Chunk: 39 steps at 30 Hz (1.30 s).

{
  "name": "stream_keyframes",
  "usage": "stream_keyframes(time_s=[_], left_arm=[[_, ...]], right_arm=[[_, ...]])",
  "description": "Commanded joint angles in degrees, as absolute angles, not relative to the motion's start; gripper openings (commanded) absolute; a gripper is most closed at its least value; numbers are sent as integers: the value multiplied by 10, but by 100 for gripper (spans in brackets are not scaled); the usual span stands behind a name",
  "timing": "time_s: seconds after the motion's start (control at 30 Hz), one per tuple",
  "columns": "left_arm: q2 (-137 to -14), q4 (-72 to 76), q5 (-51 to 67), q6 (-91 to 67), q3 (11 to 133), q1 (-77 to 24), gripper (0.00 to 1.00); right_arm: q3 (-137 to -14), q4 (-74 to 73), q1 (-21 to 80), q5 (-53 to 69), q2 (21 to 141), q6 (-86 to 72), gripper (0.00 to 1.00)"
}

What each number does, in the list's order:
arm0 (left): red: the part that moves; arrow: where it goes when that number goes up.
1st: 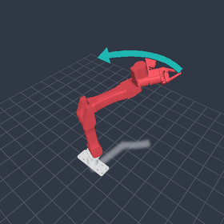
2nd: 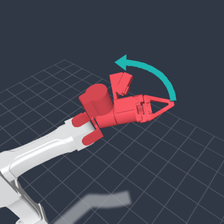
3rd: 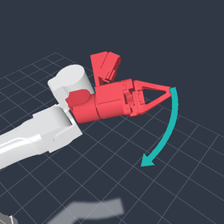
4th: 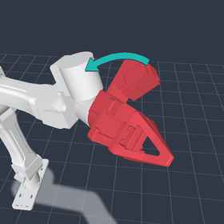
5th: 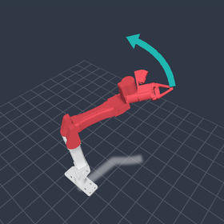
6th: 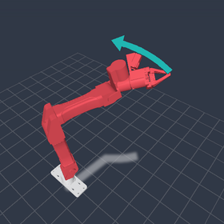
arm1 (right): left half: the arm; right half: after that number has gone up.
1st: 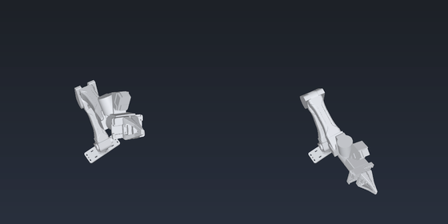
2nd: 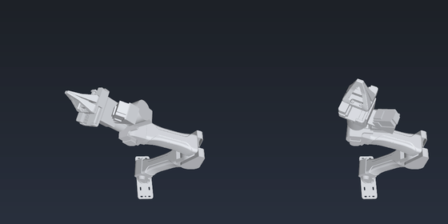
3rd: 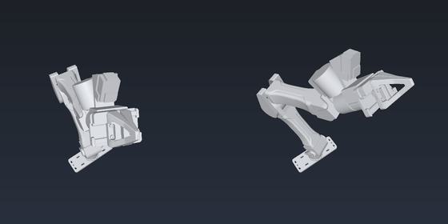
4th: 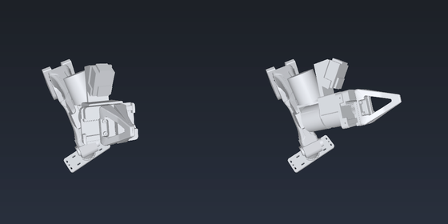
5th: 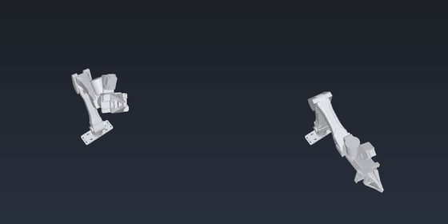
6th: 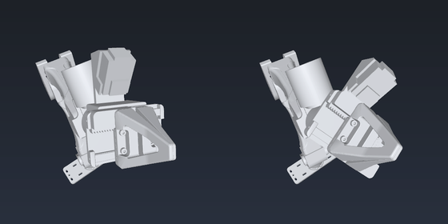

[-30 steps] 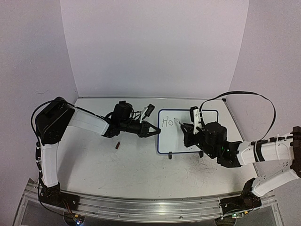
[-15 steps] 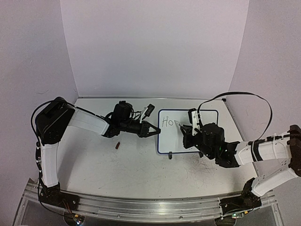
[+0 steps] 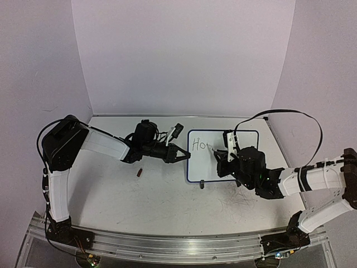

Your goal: Write a sentence on the whiteboard

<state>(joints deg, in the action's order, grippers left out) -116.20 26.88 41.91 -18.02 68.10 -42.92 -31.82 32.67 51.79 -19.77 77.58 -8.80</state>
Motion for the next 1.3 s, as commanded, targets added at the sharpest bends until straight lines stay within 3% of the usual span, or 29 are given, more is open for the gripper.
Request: stream_keyframes(time_s=[0.0,1.27], left_arm=[[-1125,277,436,-178,683,-432,0],[-1120,276,435,-177,679,-433,0]], right_arm=[[-312,310,517,-195,775,-109,0],[-343,340,524,-205,762,-101,0]])
